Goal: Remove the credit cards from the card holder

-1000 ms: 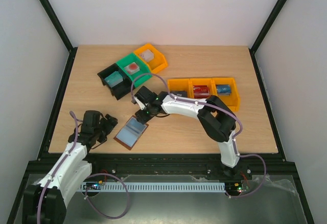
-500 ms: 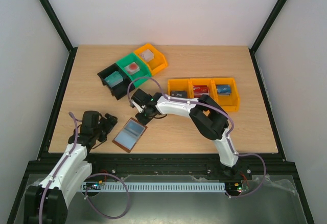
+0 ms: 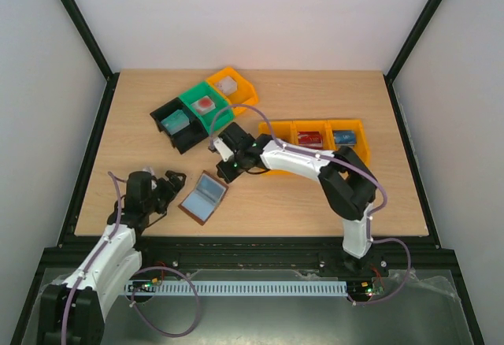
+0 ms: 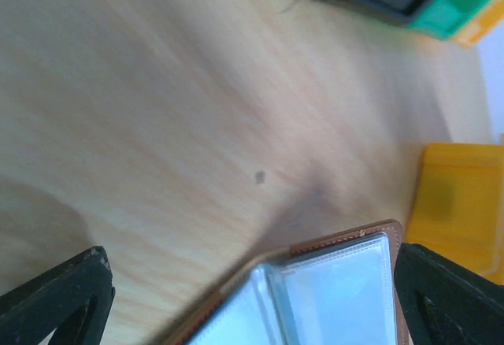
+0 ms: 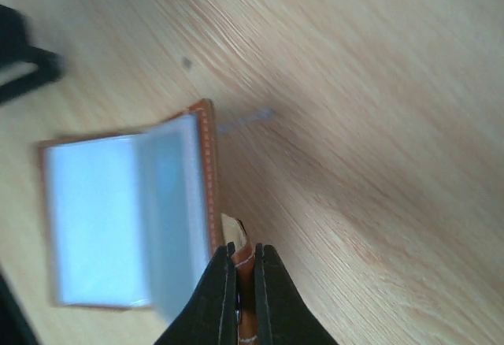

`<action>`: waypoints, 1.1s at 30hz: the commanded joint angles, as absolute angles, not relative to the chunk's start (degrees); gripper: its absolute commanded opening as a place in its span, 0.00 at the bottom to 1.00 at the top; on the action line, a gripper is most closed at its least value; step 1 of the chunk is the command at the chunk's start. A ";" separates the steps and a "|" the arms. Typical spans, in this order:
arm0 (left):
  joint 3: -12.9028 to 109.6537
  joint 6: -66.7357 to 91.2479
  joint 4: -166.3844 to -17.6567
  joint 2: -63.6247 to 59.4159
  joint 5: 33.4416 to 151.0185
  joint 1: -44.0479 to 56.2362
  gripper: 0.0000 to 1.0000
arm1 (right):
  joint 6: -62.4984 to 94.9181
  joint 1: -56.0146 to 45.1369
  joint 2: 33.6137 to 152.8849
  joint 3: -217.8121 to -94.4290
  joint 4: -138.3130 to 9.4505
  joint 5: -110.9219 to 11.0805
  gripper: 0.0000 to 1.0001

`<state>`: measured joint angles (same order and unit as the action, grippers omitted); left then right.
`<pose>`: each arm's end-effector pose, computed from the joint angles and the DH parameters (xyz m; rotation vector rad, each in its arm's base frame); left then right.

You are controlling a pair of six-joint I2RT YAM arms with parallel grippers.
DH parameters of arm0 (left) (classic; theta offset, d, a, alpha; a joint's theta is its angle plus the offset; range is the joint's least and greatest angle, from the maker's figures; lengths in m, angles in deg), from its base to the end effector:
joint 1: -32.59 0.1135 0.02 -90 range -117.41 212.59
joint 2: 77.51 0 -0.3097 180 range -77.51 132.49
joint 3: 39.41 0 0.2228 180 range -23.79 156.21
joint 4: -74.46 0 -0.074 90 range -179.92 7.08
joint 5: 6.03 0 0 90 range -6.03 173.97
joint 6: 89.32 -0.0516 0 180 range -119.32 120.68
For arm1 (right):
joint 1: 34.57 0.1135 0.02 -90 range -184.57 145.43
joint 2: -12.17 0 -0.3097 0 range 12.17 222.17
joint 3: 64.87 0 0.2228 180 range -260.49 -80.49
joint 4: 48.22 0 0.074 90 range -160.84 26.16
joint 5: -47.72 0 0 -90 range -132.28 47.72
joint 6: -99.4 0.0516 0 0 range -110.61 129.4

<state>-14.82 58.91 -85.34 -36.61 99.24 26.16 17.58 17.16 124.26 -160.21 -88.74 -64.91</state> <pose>0.0971 -0.0246 0.1801 -0.8776 2.1683 -0.8933 0.2418 0.3386 0.2339 -1.1532 2.4576 0.8672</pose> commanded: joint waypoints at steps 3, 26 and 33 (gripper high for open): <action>-11.95 45.84 -107.72 -37.25 105.78 27.27 0.96 | 8.55 16.42 118.68 -160.26 -90.45 -70.82 0.02; -7.84 -43.20 -88.67 -31.21 126.59 23.20 0.99 | 2.12 16.34 109.72 -153.38 -87.90 -73.28 0.02; -13.06 -39.05 -97.54 -32.51 117.49 21.86 0.85 | 6.95 15.00 114.35 -153.82 -89.68 -68.21 0.02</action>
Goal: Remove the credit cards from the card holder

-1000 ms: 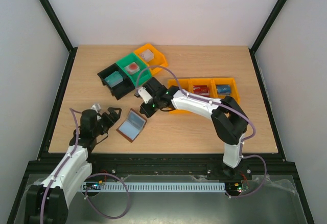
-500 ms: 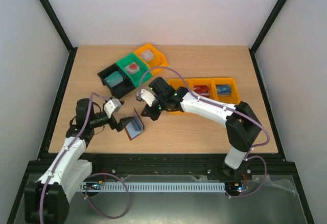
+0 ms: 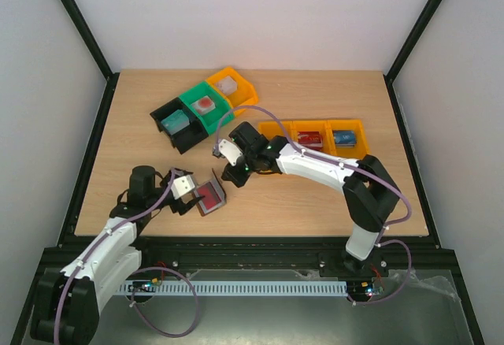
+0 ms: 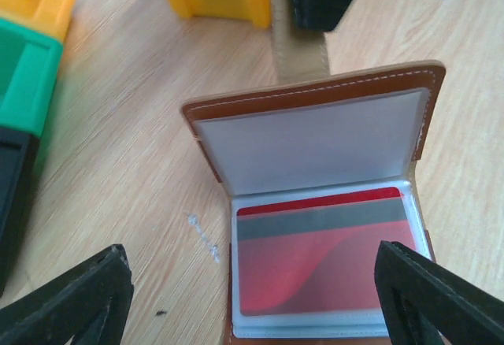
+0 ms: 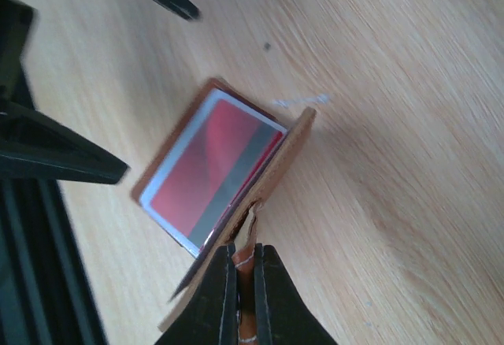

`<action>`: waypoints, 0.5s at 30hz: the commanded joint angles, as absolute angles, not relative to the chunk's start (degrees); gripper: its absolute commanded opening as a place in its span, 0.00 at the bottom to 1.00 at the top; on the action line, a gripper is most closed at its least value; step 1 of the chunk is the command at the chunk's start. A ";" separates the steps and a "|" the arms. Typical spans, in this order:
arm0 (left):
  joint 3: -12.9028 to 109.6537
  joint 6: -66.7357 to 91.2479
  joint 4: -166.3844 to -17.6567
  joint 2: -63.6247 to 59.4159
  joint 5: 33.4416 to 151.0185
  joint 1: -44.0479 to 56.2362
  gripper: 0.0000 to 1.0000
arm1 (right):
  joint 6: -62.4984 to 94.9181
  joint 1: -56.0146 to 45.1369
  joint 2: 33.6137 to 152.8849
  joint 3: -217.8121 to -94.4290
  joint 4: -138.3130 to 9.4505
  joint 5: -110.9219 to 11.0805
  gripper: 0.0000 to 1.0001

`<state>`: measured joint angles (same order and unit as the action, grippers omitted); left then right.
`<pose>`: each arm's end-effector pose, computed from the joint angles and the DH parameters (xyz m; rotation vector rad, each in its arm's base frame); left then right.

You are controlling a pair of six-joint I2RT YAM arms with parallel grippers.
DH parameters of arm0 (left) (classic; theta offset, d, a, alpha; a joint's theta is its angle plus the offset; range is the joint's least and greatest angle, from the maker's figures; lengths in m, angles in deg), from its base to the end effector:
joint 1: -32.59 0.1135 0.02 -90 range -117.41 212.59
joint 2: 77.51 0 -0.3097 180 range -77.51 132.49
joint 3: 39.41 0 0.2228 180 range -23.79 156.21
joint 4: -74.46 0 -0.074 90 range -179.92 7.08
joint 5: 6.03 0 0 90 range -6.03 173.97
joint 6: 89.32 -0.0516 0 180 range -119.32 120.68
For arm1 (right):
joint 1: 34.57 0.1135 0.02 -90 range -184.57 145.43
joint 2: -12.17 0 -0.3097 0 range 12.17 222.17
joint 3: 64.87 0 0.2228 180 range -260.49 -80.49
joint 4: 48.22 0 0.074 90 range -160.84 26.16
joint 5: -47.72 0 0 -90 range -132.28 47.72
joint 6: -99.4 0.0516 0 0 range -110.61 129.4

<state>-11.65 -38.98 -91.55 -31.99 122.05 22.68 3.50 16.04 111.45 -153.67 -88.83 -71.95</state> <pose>0.1055 -0.0507 0.2062 1.1767 1.6394 -0.3775 0.2110 0.2973 0.2862 -1.4116 2.1247 0.9634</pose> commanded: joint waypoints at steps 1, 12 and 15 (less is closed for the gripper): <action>-13.28 -38.35 -98.66 -32.58 116.17 21.26 0.84 | 7.69 14.66 115.03 -153.79 -89.98 -67.54 0.02; -4.41 7.18 -100.97 -34.29 101.38 22.04 0.89 | 15.68 13.77 120.55 -158.16 -93.65 -52.61 0.15; -3.13 27.68 -95.38 -34.60 97.63 23.22 0.89 | 15.28 13.81 120.16 -159.86 -94.66 -54.68 0.30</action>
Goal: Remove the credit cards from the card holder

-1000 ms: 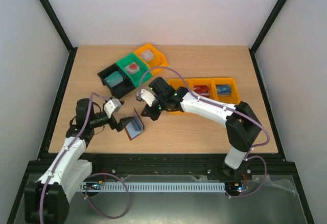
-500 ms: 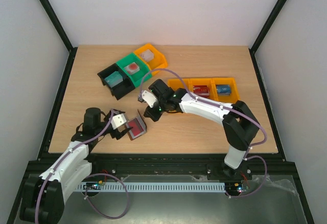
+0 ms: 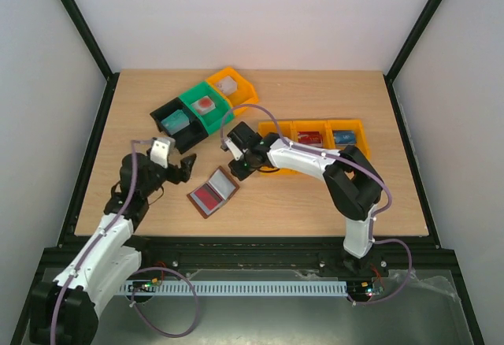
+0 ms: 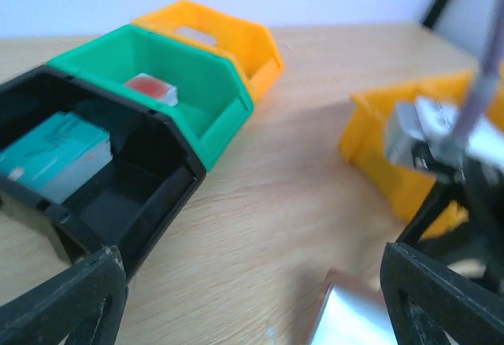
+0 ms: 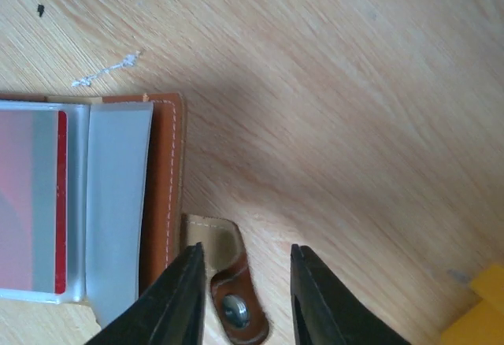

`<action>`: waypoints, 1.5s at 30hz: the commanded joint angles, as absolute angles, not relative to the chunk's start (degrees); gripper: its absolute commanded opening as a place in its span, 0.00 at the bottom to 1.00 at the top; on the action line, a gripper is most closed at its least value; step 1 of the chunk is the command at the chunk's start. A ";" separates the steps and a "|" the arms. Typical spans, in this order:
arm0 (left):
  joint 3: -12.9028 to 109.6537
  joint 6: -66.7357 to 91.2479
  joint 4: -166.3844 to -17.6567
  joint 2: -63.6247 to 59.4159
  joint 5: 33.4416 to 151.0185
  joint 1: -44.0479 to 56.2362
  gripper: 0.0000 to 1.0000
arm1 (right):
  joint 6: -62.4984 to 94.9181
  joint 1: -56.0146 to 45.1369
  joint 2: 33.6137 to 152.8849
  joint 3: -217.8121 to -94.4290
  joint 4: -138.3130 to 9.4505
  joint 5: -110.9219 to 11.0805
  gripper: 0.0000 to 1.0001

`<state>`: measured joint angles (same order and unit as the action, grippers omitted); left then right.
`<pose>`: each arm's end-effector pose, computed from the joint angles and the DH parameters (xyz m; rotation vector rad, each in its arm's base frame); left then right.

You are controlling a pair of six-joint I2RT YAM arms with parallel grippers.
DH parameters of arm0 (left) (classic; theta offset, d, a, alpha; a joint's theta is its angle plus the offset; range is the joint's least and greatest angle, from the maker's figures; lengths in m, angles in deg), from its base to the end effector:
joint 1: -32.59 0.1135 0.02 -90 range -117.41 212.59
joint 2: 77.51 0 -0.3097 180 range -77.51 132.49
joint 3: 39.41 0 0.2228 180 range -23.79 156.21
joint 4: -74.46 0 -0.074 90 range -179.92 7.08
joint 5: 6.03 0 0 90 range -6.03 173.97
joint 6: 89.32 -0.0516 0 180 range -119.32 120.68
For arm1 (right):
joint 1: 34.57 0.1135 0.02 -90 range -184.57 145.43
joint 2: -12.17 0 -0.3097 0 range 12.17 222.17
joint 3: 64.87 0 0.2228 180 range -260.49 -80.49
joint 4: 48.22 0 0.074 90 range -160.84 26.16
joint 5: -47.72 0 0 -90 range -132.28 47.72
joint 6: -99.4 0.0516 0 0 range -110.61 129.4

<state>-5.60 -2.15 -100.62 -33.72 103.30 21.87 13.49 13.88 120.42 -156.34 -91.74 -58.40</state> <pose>0.1289 -0.0418 0.2577 0.4511 1.7784 -0.4053 0.2490 0.3025 0.2360 -1.1226 2.4828 0.6653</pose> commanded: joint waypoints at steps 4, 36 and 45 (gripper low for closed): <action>-5.04 46.08 -85.05 -34.28 96.71 25.15 0.88 | 15.97 13.86 119.56 -158.95 -92.33 -60.33 0.44; -16.94 62.87 -101.16 -35.62 108.92 28.25 0.98 | 21.14 11.03 120.81 -158.44 -84.46 -83.26 0.02; -12.66 54.38 -118.97 -43.76 122.60 29.34 0.99 | 15.88 7.62 107.34 -163.23 -87.66 -82.42 0.02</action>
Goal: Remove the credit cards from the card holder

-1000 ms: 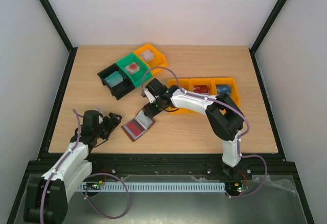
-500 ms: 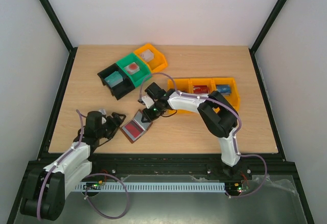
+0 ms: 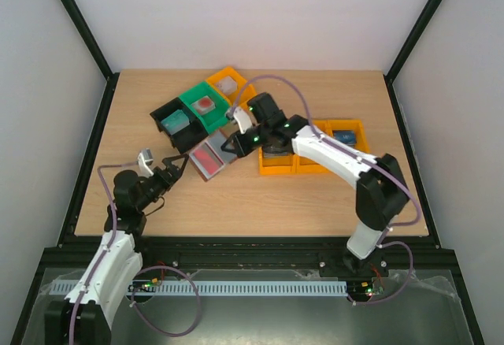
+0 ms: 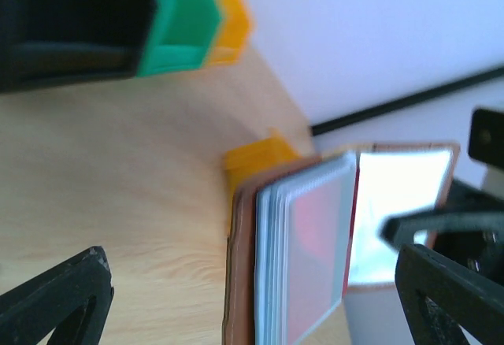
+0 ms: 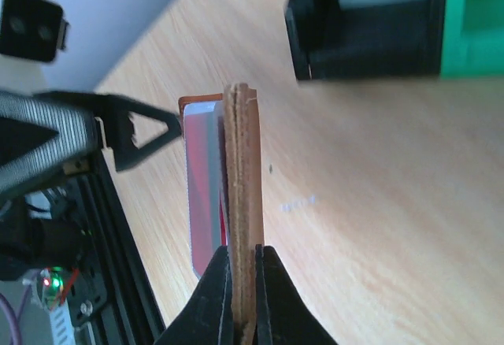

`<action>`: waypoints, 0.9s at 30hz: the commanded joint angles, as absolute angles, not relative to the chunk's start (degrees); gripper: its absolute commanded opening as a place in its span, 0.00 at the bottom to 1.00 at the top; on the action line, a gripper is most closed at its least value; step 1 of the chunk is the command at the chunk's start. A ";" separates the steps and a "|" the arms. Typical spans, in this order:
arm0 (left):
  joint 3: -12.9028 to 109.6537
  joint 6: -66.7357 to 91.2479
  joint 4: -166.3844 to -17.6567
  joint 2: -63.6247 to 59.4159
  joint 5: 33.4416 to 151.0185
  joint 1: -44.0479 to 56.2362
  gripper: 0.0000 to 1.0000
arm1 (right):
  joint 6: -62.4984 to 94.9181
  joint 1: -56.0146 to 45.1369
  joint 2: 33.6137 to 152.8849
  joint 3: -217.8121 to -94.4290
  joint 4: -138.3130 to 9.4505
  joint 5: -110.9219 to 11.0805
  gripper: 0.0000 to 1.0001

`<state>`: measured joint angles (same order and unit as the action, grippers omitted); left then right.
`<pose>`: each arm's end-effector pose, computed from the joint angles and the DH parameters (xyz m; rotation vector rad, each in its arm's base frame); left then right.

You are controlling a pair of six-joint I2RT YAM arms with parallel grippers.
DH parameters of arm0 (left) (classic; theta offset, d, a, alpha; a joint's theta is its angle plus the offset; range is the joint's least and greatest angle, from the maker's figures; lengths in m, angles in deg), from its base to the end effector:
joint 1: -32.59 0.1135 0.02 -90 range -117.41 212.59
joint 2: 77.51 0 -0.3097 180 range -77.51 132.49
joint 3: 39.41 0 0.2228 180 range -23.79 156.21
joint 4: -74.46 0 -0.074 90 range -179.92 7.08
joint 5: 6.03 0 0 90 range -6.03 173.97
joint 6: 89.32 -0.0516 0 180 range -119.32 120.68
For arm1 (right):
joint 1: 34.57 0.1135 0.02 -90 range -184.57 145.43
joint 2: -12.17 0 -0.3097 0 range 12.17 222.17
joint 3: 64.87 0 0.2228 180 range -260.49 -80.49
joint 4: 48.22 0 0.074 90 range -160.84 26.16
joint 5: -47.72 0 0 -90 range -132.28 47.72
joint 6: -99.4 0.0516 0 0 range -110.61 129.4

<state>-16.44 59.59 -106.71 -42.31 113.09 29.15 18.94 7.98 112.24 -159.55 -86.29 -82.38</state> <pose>0.0999 -0.0312 0.2220 -0.5156 1.8390 -1.2112 0.2562 0.2803 0.3195 -1.0511 2.2111 1.2498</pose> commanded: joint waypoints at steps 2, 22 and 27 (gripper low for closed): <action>-11.51 52.17 -122.28 -44.38 125.15 29.34 0.99 | 14.71 7.62 105.49 -164.38 -88.02 -81.68 0.02; -8.67 44.70 -132.48 -44.16 133.47 24.18 0.74 | 14.00 7.62 94.61 -158.31 -74.94 -98.73 0.02; -8.33 44.09 -132.56 -44.53 135.07 23.63 0.09 | 14.41 7.61 95.63 -158.02 -74.85 -98.72 0.02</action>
